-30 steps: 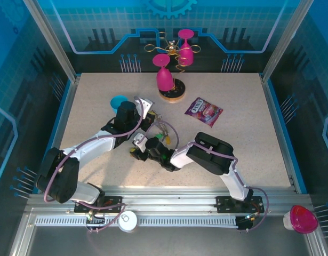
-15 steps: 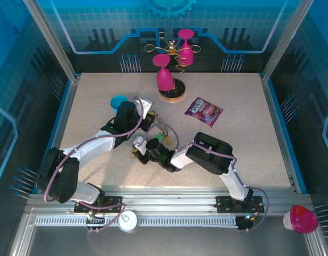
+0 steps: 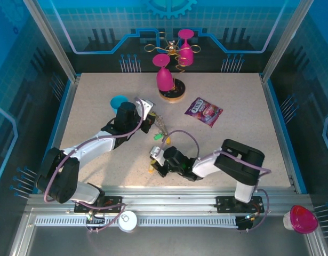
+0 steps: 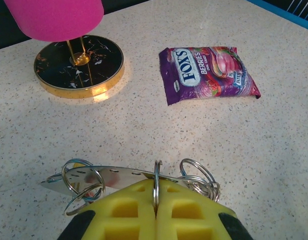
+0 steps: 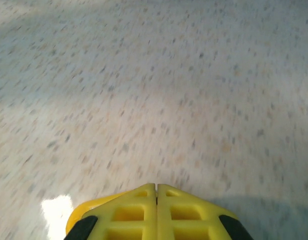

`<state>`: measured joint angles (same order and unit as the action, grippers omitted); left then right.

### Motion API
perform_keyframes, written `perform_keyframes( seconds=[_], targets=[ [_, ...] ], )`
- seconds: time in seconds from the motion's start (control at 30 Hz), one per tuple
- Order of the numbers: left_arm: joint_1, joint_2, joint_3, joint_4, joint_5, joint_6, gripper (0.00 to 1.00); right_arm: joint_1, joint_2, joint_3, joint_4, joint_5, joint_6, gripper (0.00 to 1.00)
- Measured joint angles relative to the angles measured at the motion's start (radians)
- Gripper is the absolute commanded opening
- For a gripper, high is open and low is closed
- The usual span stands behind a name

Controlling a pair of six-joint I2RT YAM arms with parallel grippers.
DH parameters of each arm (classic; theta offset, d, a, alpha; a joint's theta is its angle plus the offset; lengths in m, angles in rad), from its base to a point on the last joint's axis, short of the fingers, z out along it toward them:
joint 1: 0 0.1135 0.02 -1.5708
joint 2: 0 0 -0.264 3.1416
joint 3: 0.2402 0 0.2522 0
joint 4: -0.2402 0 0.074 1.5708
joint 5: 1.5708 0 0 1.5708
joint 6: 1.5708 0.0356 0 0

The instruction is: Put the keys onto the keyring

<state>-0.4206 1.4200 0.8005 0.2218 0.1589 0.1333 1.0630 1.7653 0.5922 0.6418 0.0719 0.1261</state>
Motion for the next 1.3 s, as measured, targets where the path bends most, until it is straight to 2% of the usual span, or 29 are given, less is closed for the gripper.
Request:
perform_keyframes(
  seconds=[0.13, 0.33, 0.6, 0.77, 0.83, 1.03, 1.3],
  targets=[
    [0.000, 0.000, -0.008, 0.001, 0.001, 0.009, 0.00, 0.008, -0.151, -0.071, -0.133, 0.010, 0.074, 0.00],
    [-0.001, -0.011, -0.014, 0.005, 0.014, 0.047, 0.00, 0.002, -0.323, -0.076, -0.414, 0.044, 0.201, 0.00],
    [-0.031, -0.053, -0.043, 0.012, 0.067, 0.138, 0.00, -0.084, -0.424, -0.076, -0.723, 0.084, 0.369, 0.01],
    [-0.054, -0.059, -0.053, 0.015, 0.102, 0.185, 0.00, -0.130, -0.449, -0.088, -0.793, 0.109, 0.406, 0.28],
    [-0.058, -0.060, -0.054, 0.015, 0.111, 0.197, 0.00, -0.141, -0.465, -0.088, -0.818, 0.111, 0.414, 0.34],
    [-0.062, -0.060, -0.062, 0.016, 0.127, 0.217, 0.00, -0.170, -0.549, -0.087, -0.894, 0.081, 0.425, 0.41],
    [-0.062, -0.060, -0.064, 0.016, 0.135, 0.218, 0.00, -0.224, -0.589, -0.068, -1.032, -0.002, 0.397, 0.44]
  ],
)
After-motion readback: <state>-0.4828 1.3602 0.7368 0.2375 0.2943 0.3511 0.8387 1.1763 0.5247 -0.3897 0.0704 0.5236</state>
